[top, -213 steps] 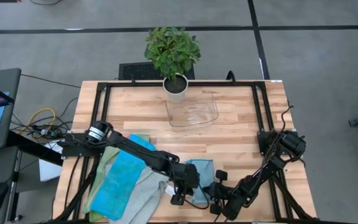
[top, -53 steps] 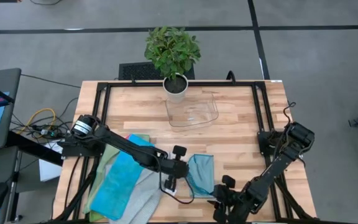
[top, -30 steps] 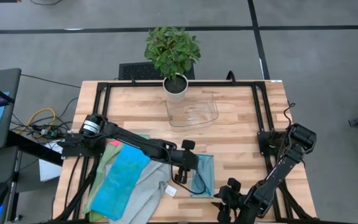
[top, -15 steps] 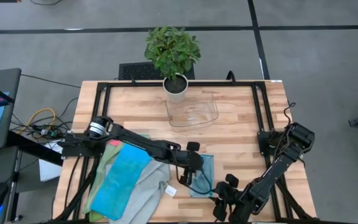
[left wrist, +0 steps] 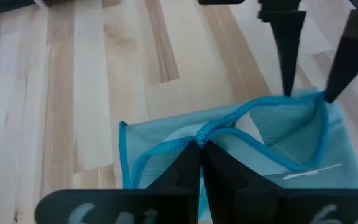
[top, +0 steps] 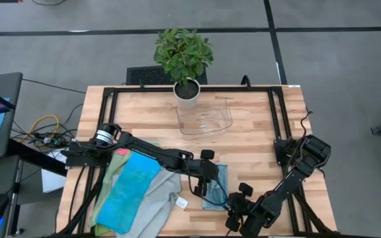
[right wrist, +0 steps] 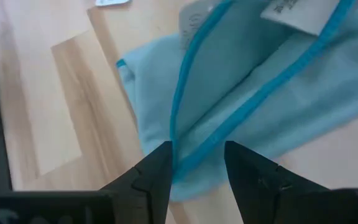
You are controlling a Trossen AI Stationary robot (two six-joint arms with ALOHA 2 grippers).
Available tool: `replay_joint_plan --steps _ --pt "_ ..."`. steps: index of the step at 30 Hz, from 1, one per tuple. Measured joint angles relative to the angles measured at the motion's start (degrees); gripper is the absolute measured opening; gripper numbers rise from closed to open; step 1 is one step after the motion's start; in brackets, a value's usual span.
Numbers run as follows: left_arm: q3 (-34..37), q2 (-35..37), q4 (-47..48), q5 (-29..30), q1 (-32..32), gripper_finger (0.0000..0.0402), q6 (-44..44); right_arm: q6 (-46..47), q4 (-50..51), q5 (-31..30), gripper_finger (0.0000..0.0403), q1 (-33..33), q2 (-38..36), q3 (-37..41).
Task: Fold microfiber towels
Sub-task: Fold the light blue microfiber cloth
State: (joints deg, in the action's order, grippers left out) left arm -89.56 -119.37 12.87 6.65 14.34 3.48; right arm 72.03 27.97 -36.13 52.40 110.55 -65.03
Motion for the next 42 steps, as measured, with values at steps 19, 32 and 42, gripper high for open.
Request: replay_joint_plan --steps 19,32,42 --pt "0.00 0.04 -0.80 0.19 -0.14 0.0002 -1.17 -0.48 -1.03 1.30 0.0169 0.91 0.16 -0.05" --pt "0.17 -2.34 -2.63 1.25 -0.21 0.0002 -2.36 -2.95 -0.73 1.26 0.0165 2.19 -5.26 -0.05" --pt "-0.87 -2.84 -3.84 1.55 -0.96 0.0002 -2.66 -9.61 -0.80 0.61 0.0164 -1.20 -3.35 -0.04"
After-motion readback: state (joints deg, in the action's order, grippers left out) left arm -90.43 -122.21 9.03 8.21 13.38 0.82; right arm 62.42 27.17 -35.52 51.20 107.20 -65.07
